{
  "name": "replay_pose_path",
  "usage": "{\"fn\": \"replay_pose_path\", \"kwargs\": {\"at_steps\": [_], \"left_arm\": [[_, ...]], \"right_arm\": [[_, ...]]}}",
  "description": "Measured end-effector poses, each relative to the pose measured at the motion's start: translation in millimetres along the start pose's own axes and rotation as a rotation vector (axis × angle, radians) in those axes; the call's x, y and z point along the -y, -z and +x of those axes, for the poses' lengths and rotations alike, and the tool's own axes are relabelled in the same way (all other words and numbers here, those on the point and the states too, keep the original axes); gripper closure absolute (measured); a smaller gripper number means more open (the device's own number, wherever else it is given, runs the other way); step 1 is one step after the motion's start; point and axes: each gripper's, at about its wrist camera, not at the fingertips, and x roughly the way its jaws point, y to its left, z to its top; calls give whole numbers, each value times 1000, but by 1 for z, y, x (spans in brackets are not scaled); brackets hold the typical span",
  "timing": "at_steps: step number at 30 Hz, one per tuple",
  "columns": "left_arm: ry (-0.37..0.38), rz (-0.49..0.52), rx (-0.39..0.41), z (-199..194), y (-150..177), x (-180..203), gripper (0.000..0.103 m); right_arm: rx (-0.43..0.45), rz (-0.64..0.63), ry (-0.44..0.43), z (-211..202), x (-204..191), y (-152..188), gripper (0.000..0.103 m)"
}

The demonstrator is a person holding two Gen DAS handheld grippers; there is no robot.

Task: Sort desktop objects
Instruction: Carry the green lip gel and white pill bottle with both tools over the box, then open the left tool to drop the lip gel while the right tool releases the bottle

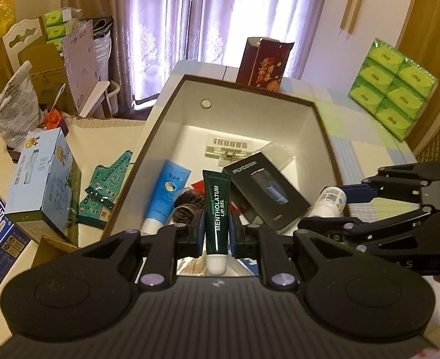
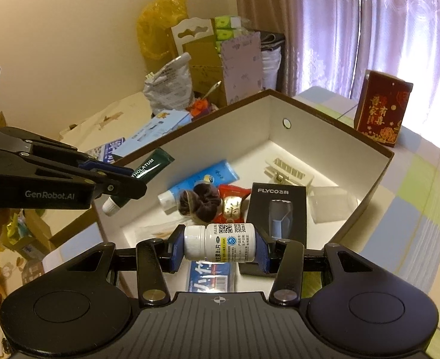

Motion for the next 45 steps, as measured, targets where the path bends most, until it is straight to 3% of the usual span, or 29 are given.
{"fn": "replay_pose_path", "kwargs": {"at_steps": [18,36,41,43,45], "left_arm": [[-25,10,-125,64,-8,-28,90],[-7,10,-88,63,-33,-34,90],[-12,-3,-75,62,-39,-37,85],[-13,-10,-71,61,-41,-37,85],[-14,-18,-65,59,-42,-37,81]], "right_arm": [[-53,47,15,43,12,-10,59],[-63,45,3,74,14,-20,59],[8,17,-5,77,10,-25,59],[31,7,-10,77,9,-26,53],[43,0,-5,75,7,-26,40]]}}
